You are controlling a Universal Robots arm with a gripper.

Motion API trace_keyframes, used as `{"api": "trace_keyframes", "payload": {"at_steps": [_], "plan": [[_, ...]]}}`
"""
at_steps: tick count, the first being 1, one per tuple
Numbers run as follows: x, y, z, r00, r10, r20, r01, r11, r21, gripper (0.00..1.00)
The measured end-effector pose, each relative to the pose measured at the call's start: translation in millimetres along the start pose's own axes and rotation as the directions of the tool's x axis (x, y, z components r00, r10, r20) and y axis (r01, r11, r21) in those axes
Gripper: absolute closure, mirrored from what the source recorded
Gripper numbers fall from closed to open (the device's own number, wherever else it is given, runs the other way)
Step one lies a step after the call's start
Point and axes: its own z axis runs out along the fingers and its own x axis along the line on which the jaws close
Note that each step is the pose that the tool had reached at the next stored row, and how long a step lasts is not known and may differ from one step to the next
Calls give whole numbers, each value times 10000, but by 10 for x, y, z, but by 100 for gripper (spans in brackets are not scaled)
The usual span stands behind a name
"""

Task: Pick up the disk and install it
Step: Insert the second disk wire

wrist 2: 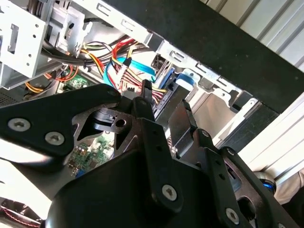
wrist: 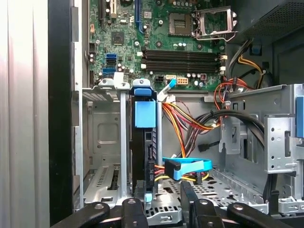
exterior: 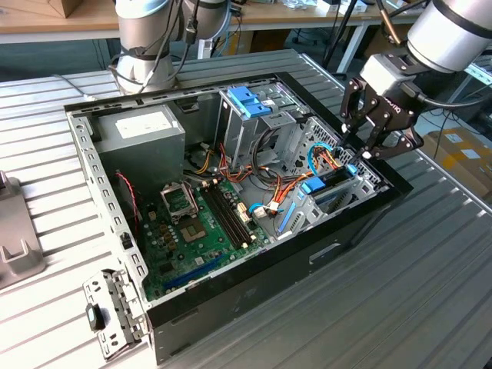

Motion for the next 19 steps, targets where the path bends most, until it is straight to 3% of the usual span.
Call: {"api": "trace_keyframes", "payload": {"at_steps": [8, 19], "plan": [[-1, 125, 1, 10000, 0, -1, 0, 10000, 1, 58], [7, 136, 64, 10000, 0, 0, 0, 10000, 0, 58]]}}
